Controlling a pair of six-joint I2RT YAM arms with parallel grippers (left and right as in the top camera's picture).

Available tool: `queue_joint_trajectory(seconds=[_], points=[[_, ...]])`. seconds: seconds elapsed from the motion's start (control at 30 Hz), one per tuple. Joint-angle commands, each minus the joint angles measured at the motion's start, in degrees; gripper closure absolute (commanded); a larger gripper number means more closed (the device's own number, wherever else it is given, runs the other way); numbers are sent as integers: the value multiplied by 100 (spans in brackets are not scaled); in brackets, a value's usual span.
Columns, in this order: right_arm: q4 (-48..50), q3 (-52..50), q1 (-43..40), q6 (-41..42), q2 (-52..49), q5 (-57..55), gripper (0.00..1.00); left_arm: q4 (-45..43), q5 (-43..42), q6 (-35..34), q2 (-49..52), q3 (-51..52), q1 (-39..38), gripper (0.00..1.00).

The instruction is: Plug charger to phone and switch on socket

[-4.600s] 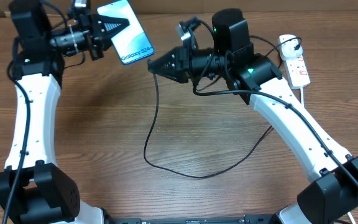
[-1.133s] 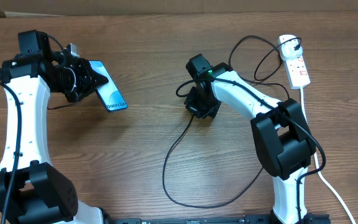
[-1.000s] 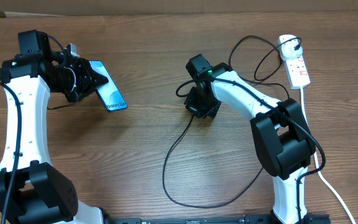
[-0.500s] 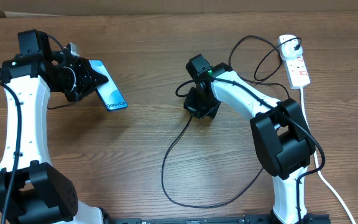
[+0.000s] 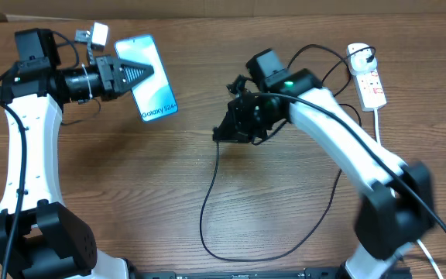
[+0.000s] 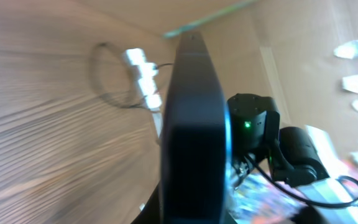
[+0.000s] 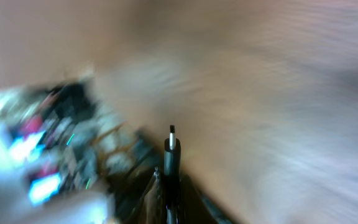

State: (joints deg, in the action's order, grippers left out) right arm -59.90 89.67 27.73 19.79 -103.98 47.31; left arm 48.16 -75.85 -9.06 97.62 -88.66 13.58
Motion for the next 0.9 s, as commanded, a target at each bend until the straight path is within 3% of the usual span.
queue_joint_trajectory(seconds=[0.0,0.2,0.5,0.6,0.87], points=[[-72,31,-15,-1202,592,1810,96,-197,-1471,-664,-111,-74,74,96],[-66,31,-9,-1611,798,2603,96,-745,-1469,-1661,-111,-76,63,96],[306,28,33,-1812,791,2656,96,-2159,-1462,-3517,-111,-76,-240,96],[660,31,33,-1569,787,2675,96,-2452,-1252,-3665,-111,-74,-428,96],[2076,31,33,-186,776,2520,96,-3287,-756,-4876,-111,-74,-590,96]])
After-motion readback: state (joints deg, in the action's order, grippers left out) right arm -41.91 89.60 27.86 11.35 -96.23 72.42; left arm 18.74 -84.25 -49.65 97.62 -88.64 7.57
